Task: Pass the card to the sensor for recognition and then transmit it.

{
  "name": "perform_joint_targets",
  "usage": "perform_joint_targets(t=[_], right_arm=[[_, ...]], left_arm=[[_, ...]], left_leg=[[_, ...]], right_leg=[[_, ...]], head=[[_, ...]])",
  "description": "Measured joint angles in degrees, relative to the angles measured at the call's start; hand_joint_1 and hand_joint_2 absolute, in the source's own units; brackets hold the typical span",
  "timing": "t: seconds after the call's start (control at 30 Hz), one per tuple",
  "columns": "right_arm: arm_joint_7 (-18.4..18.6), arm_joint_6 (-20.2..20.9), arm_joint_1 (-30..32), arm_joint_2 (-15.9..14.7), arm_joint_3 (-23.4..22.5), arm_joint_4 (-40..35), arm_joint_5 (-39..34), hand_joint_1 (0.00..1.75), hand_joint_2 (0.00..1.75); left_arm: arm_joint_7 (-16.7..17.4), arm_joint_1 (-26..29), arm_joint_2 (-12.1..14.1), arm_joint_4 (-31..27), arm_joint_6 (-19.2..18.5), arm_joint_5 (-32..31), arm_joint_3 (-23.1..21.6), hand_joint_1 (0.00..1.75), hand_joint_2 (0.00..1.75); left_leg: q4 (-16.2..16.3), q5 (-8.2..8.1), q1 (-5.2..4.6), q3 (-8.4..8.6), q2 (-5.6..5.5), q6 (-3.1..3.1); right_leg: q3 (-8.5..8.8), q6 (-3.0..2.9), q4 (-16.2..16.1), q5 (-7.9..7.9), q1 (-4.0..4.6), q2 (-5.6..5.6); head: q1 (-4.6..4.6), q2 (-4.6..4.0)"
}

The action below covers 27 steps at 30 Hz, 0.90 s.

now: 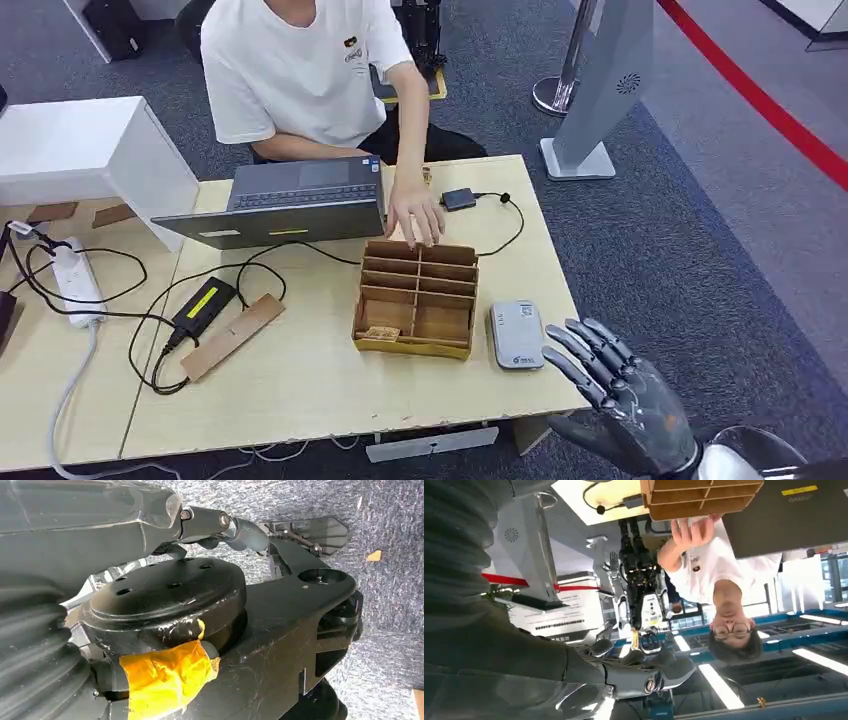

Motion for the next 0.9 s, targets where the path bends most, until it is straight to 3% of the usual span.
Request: perform_joint_targets(t=[0.43,0.53,0.73,0.9], right_arm=[[-0.2,0.9,-1.3,1.1,3.7,2.4,-1.0,0.0,1.75],[-1.1,1.7,-3.9,3.1,6.9,4.6,-1.0,0.0,1.75],[0.5,1.1,-7.9,8.5,13.6,10.0,-1.0,0.0,1.75],[0.6,0.5,-9.1,10.6,16.0,12.3,-1.0,0.0,1.75]], left_arm=[[1.5,-0.1,0.0,0.0,0.1,-0.3,0.0,0.0,1.75],[1.4,-0.2,0.0,0.0,0.6,-0.8,-0.1,0.0,1.75],[-1.9,-0.2,-0.2,0.0,6.2,-4.0,-1.9,0.0,1.75],[-2.2,-0.2,-0.2,0.0,6.7,-4.3,-2.8,0.0,1.75]], left_leg=[[0.0,-0.01,0.0,-0.04,-0.01,0.0],[0.0,0.0,0.01,-0.02,0.08,0.0],[0.0,0.04,0.02,0.05,0.08,-0.06],[0.0,0.04,0.02,0.03,0.07,-0.06]], right_leg=[[0.0,0.0,0.0,-0.01,0.0,0.0],[0.0,0.0,0.0,0.0,0.02,0.06],[0.0,-0.02,0.0,0.01,0.03,0.06],[0.0,-0.02,0.0,0.0,0.03,0.06]], head=[[0.02,0.0],[0.02,0.0],[0.0,0.0],[0.02,0.02]])
